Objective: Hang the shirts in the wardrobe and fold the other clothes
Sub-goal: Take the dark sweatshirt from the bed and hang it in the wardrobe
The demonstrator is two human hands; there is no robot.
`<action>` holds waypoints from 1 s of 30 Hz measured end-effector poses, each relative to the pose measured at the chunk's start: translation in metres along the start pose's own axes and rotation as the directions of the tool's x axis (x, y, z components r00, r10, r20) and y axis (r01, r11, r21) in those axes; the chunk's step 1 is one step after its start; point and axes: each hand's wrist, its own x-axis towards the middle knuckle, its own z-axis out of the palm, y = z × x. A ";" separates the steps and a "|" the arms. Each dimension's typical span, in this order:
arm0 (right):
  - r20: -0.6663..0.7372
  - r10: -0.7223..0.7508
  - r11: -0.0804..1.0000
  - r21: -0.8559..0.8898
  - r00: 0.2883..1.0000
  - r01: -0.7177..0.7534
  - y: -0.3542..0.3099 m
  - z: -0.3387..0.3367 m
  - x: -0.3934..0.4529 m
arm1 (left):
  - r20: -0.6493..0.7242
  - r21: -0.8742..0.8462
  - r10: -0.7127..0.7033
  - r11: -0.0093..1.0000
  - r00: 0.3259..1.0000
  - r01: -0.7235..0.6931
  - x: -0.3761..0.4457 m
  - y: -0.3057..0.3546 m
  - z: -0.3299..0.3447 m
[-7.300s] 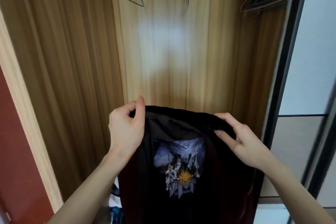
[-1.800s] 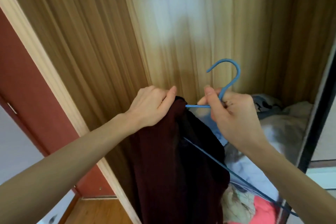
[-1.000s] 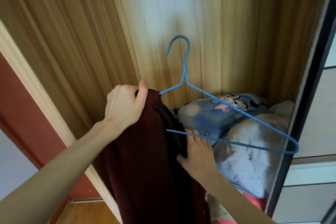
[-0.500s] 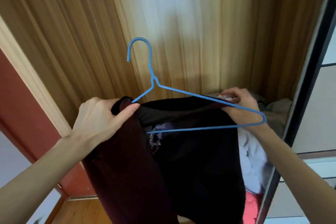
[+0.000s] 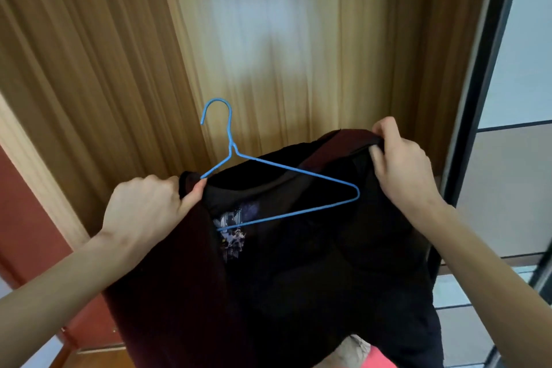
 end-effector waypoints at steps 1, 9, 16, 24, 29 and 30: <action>-0.019 -0.022 1.000 0.011 1.000 0.023 -0.003 -0.004 0.000 | -0.003 0.005 -0.010 1.000 1.000 0.010 0.001 0.003 0.000; -0.183 -0.266 0.930 0.209 0.946 0.302 -0.042 -0.010 -0.005 | -0.056 0.015 -0.113 0.993 0.992 0.114 0.018 0.038 -0.028; -0.250 -0.479 0.860 0.058 0.842 0.506 -0.026 -0.020 0.001 | -0.238 -0.124 -0.138 0.986 0.961 0.110 0.021 0.041 -0.068; 0.226 -0.419 0.908 0.124 0.879 0.401 -0.020 -0.024 -0.003 | -0.208 -0.166 -0.077 0.985 0.975 0.042 0.010 0.051 -0.056; 0.143 -0.486 0.874 0.077 0.862 0.479 -0.040 -0.036 -0.001 | -0.131 -0.257 -0.051 0.966 0.990 0.016 0.001 0.041 -0.052; 0.115 -0.465 0.885 0.096 0.878 0.456 -0.043 -0.039 -0.001 | -0.089 -0.277 -0.037 0.961 0.995 0.011 -0.002 0.038 -0.054</action>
